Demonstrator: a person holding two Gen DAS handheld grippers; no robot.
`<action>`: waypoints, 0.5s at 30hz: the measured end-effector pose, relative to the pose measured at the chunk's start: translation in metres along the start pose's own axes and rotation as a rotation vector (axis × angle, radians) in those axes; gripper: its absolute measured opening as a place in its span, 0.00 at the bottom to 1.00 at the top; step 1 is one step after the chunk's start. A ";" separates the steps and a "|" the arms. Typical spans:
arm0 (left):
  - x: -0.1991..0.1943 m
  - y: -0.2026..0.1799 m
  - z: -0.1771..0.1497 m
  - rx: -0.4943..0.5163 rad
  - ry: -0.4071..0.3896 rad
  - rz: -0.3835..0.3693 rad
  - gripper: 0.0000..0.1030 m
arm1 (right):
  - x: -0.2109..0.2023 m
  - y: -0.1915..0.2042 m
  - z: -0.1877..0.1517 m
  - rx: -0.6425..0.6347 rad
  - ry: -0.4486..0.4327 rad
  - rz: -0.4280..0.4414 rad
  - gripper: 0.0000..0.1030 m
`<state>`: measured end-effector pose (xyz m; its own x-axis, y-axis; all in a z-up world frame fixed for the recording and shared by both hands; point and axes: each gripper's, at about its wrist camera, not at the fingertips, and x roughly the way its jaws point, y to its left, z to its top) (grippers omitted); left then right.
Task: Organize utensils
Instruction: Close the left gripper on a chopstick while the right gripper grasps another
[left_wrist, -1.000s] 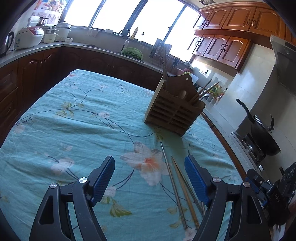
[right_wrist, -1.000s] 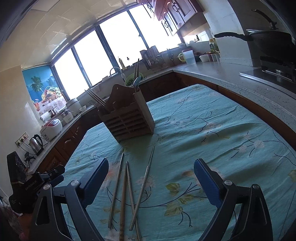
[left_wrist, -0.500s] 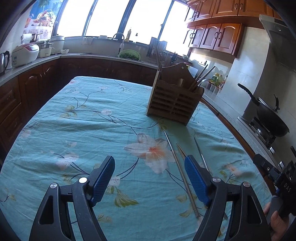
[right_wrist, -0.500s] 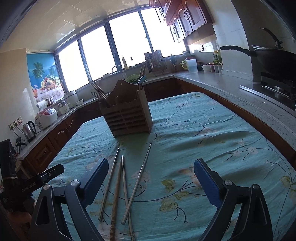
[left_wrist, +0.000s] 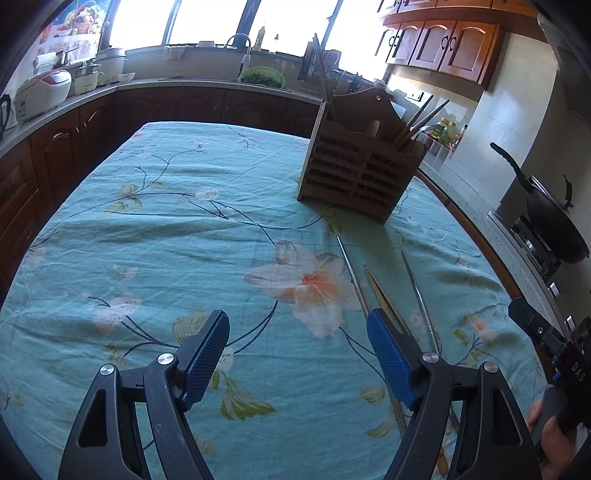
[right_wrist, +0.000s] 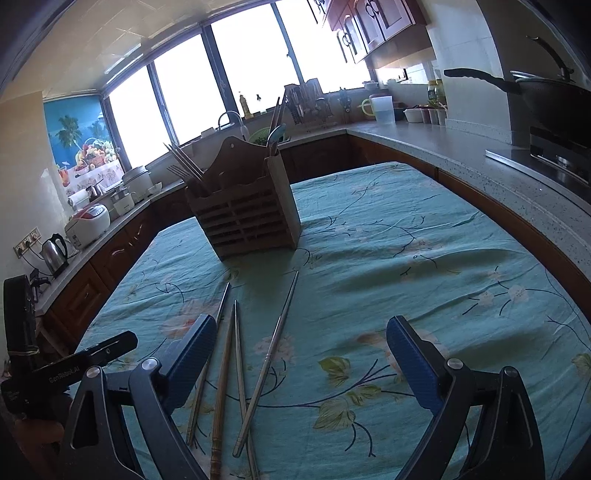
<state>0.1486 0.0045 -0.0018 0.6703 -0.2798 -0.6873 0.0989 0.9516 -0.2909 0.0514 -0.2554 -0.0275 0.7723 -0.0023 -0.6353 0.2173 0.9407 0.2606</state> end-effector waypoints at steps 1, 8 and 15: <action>0.004 -0.001 0.002 -0.003 0.009 -0.005 0.72 | 0.003 0.000 0.001 0.004 0.009 0.003 0.91; 0.036 -0.011 0.024 0.023 0.101 -0.039 0.53 | 0.035 0.000 0.014 0.016 0.109 0.036 0.60; 0.068 -0.019 0.043 0.037 0.156 -0.052 0.43 | 0.095 0.005 0.030 -0.013 0.241 0.041 0.36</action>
<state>0.2235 -0.0269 -0.0142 0.5412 -0.3428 -0.7678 0.1593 0.9384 -0.3066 0.1439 -0.2614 -0.0645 0.6154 0.1157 -0.7796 0.1792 0.9427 0.2814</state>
